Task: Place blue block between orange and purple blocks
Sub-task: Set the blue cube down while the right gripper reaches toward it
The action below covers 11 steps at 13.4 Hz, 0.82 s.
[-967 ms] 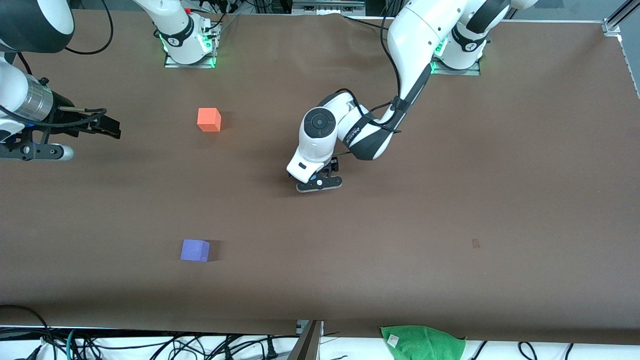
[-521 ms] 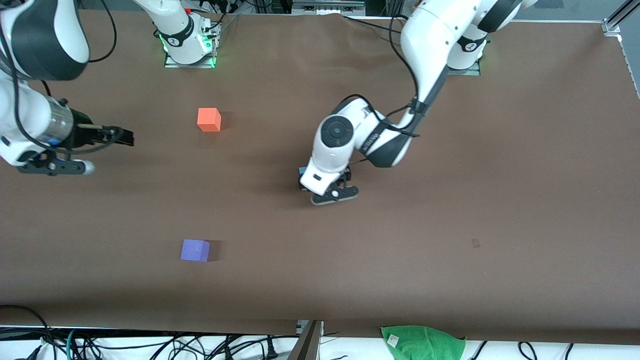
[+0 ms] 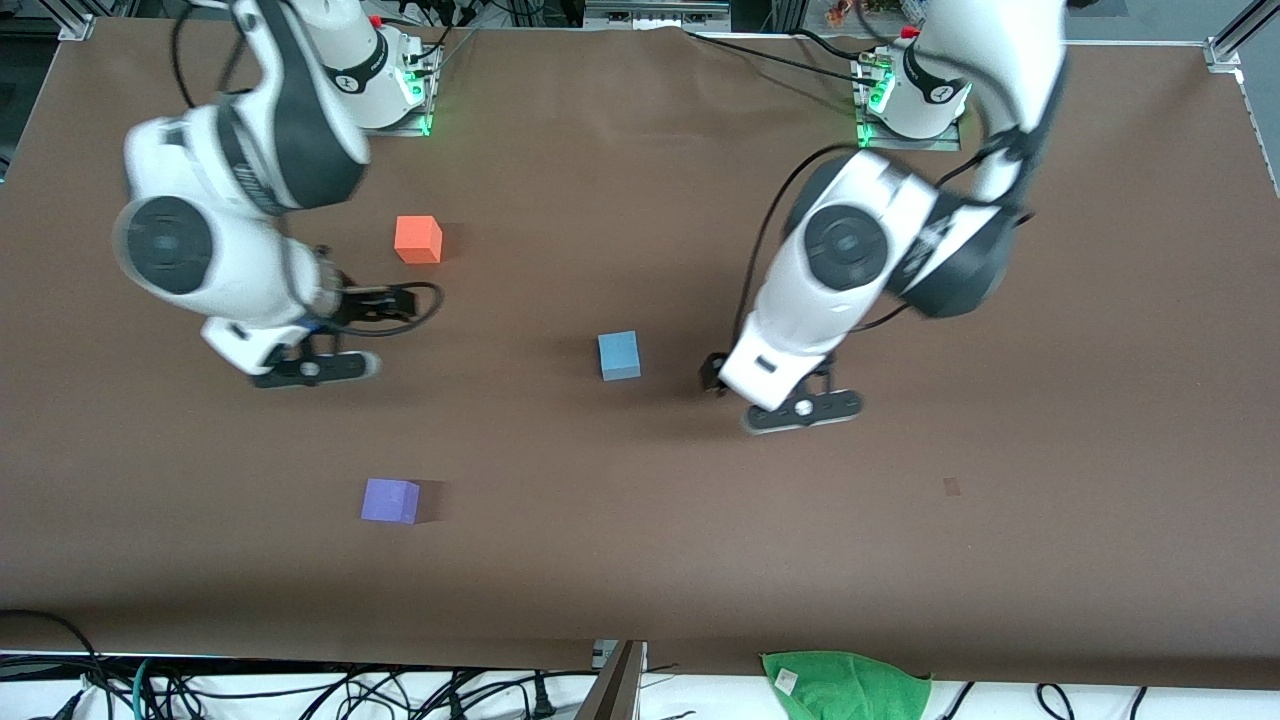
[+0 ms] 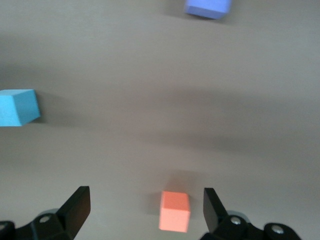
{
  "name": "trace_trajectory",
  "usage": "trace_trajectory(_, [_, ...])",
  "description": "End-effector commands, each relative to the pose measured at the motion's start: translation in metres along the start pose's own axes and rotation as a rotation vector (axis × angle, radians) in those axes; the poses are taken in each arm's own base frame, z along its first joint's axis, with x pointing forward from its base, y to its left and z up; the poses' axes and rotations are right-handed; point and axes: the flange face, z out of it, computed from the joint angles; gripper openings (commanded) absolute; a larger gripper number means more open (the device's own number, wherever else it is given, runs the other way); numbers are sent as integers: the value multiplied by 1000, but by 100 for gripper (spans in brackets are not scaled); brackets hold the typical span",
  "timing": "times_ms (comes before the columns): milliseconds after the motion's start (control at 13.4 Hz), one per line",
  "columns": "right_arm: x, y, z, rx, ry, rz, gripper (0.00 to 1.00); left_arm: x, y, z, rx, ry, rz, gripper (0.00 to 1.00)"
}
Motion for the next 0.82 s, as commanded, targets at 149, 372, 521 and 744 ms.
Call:
trace_trajectory(149, [8,-103,51,1,57,-60,100,-19,-91,-113,59,-67,84,100])
trace_trajectory(372, [9,-168,91,26,129,13,100,-22,-153,-156,46,-116,137,100])
trace_trajectory(521, [4,-210,122,44,162,60,100,-35,-195,-177,47,-119,165,100])
trace_trajectory(744, [4,-239,152,67,205,68,100,-44,-266,-167,52,-123,166,100])
